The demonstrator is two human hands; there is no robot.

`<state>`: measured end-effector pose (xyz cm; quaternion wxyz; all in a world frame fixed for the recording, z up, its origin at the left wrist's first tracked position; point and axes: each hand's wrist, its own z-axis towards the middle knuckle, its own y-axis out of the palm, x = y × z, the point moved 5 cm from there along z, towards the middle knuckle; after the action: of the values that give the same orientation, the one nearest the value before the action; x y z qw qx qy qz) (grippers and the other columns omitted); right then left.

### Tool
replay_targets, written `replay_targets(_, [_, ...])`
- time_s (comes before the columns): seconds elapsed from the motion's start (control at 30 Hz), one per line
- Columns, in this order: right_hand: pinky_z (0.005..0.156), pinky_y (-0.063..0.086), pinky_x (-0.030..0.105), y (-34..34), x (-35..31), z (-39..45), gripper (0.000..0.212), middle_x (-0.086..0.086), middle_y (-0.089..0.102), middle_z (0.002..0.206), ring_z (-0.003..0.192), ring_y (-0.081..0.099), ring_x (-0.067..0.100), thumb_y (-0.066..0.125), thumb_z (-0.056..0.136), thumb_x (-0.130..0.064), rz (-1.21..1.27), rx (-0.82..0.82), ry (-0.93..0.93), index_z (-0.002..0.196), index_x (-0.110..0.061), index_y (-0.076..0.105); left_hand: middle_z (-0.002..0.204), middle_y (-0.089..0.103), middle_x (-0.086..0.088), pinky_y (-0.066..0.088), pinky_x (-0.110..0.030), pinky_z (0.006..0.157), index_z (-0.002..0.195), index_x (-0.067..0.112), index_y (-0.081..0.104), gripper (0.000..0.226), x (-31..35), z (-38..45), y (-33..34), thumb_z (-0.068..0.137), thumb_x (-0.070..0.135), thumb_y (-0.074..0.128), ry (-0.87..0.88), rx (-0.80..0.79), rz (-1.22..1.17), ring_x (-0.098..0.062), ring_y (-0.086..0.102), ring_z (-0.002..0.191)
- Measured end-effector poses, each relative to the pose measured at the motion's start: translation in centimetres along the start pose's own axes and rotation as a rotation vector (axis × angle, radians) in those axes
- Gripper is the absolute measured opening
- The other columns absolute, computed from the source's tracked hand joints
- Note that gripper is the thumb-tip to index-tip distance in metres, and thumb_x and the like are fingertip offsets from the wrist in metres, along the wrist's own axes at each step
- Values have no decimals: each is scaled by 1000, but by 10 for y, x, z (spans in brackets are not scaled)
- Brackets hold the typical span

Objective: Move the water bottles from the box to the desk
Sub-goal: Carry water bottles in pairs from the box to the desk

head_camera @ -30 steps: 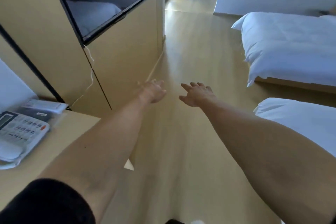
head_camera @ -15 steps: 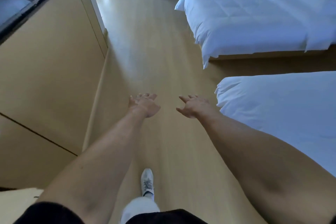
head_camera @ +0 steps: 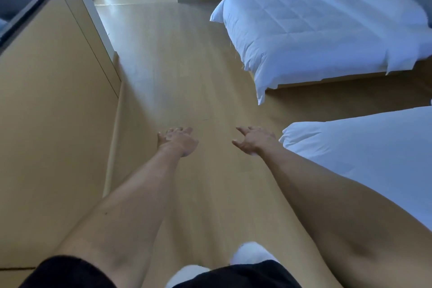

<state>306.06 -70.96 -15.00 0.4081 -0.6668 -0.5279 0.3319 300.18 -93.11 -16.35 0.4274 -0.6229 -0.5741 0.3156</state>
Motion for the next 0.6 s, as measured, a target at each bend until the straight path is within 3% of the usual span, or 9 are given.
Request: replay_targets(0.6, [118, 24, 48, -134, 31, 327, 65, -1, 19, 165, 151, 19, 23, 30, 97, -65, 37, -52, -62, 156, -42, 13, 165, 24, 3, 13, -53, 122, 156, 34, 28, 59, 63, 314, -130, 100, 51, 38, -86, -6, -60, -25, 22, 152])
